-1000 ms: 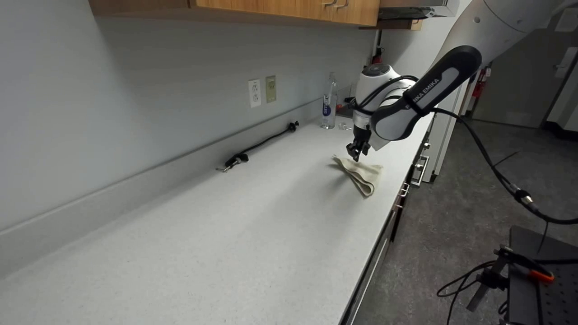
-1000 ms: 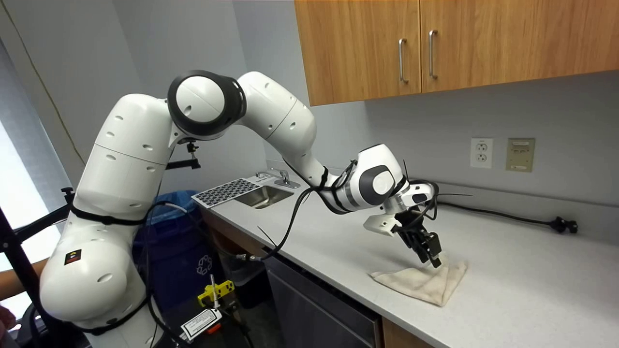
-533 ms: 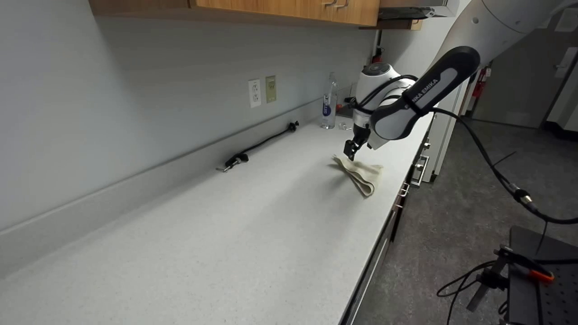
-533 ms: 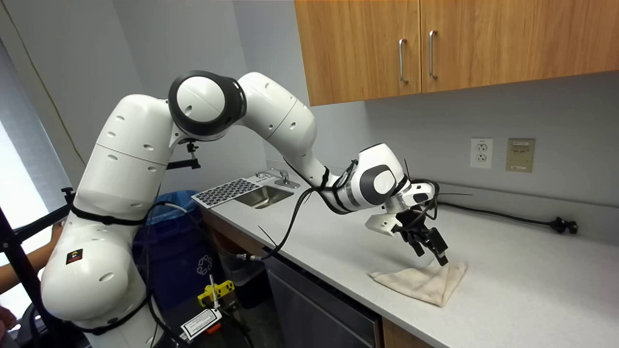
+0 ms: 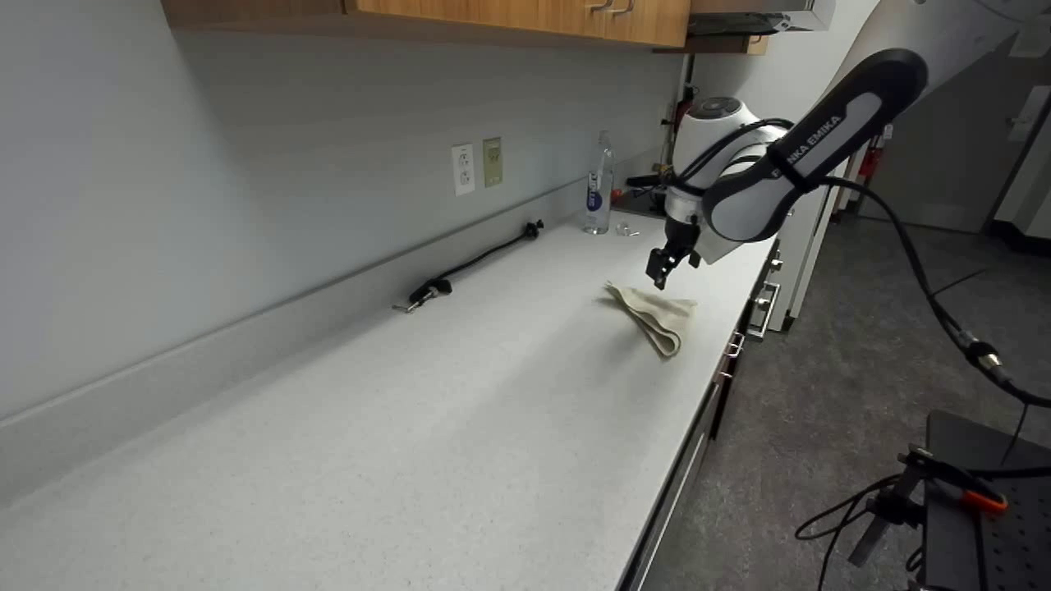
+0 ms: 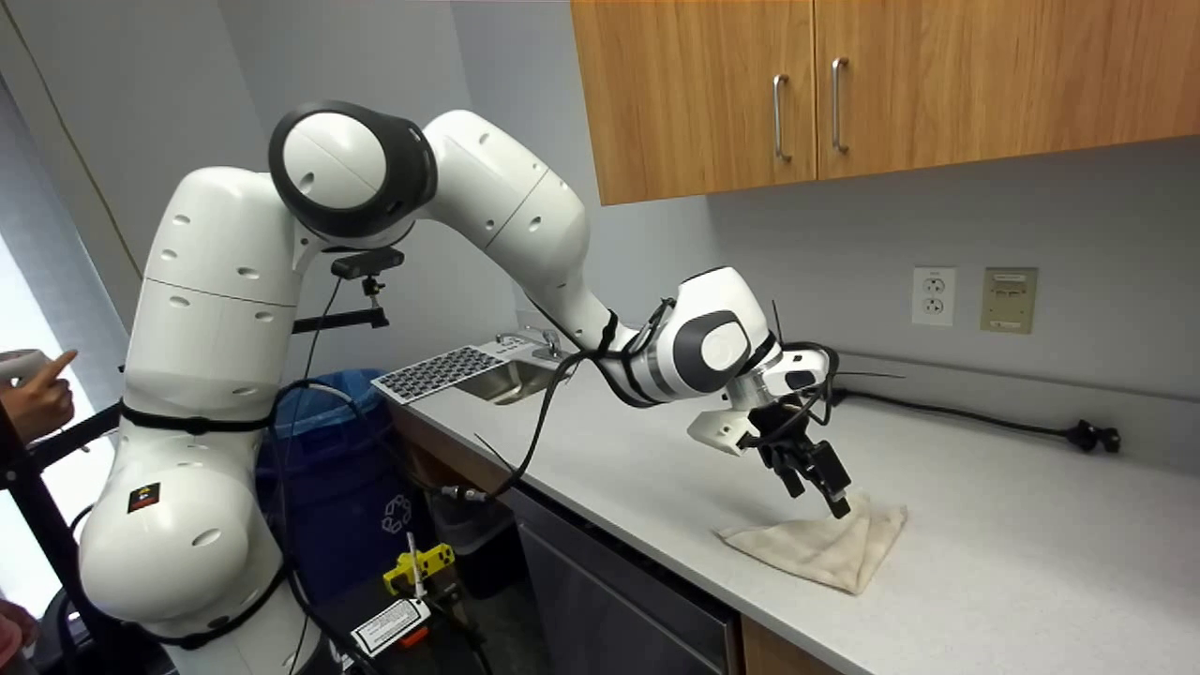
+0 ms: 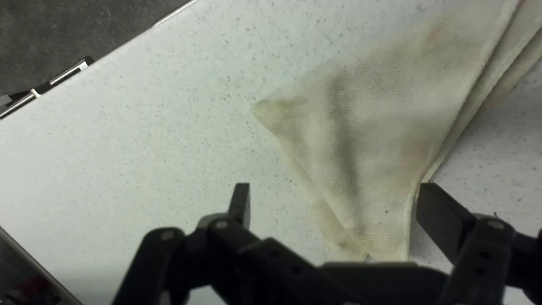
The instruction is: Fold the towel twice
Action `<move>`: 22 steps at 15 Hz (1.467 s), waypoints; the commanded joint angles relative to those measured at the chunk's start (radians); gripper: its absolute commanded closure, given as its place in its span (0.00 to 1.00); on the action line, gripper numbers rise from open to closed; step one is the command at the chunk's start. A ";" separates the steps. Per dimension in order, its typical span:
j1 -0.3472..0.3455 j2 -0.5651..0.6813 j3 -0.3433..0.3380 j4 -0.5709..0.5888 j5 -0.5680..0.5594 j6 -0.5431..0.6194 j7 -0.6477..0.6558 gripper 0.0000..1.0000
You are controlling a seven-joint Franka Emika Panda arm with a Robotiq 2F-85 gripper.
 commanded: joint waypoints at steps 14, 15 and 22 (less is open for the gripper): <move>-0.090 -0.580 0.182 -0.402 0.408 -0.081 -0.465 0.00; -0.087 -0.599 0.183 -0.413 0.445 -0.090 -0.491 0.00; -0.091 -0.582 0.187 -0.404 0.439 -0.081 -0.467 0.00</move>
